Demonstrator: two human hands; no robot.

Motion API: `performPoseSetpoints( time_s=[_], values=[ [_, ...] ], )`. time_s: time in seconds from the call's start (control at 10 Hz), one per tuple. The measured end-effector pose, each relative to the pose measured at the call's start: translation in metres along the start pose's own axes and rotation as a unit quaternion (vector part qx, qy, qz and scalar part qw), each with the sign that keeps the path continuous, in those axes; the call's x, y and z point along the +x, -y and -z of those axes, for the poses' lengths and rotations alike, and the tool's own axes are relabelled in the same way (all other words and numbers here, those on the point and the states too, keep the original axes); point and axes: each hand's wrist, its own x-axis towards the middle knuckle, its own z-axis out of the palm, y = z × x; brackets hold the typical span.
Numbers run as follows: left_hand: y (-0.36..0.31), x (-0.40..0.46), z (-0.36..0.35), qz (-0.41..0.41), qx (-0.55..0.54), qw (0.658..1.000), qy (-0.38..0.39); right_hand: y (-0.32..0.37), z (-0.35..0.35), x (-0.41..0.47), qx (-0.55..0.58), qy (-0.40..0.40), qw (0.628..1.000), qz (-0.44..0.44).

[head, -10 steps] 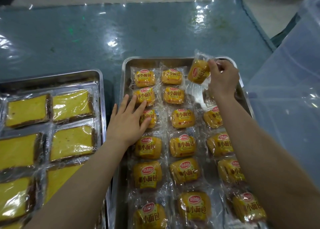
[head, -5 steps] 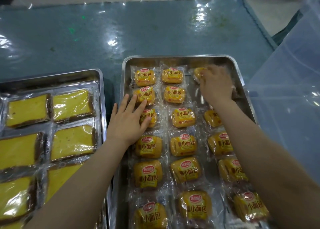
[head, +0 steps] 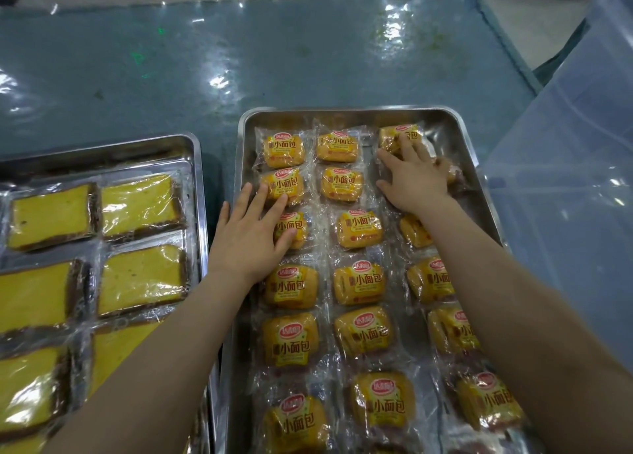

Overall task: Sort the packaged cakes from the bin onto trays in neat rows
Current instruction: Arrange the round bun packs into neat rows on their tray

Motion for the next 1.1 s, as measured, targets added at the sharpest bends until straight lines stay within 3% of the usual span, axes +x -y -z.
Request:
performPoseSetpoints(
  time_s=[0.1, 0.3, 0.5, 0.7, 0.9, 1.1],
  values=[
    [0.0, 0.0, 0.0, 0.001, 0.001, 1.0, 0.0, 0.0, 0.0, -0.003, 0.009, -0.001, 1.0, 0.0],
    [0.001, 0.0, 0.0, 0.0, 0.002, 1.0, 0.001, -0.012, -0.003, -0.025, 0.138, -0.141, 0.977, -0.079],
    [0.001, -0.001, 0.001, -0.001, 0.006, 1.0, 0.0, -0.028, 0.002, -0.039, 0.173, -0.161, 0.971, -0.045],
    [0.0, -0.002, 0.003, -0.002, 0.009, 1.0, 0.001, -0.026, 0.003, -0.047, 0.32, -0.166, 0.931, -0.056],
    [0.0, -0.001, 0.003, -0.003, 0.007, 1.0, 0.002, -0.035, -0.005, -0.05, 0.247, -0.121, 0.961, -0.036],
    [0.001, -0.001, 0.001, -0.001, 0.012, 1.0, 0.002, -0.037, 0.001, -0.043, 0.336, -0.158, 0.926, -0.071]
  ],
)
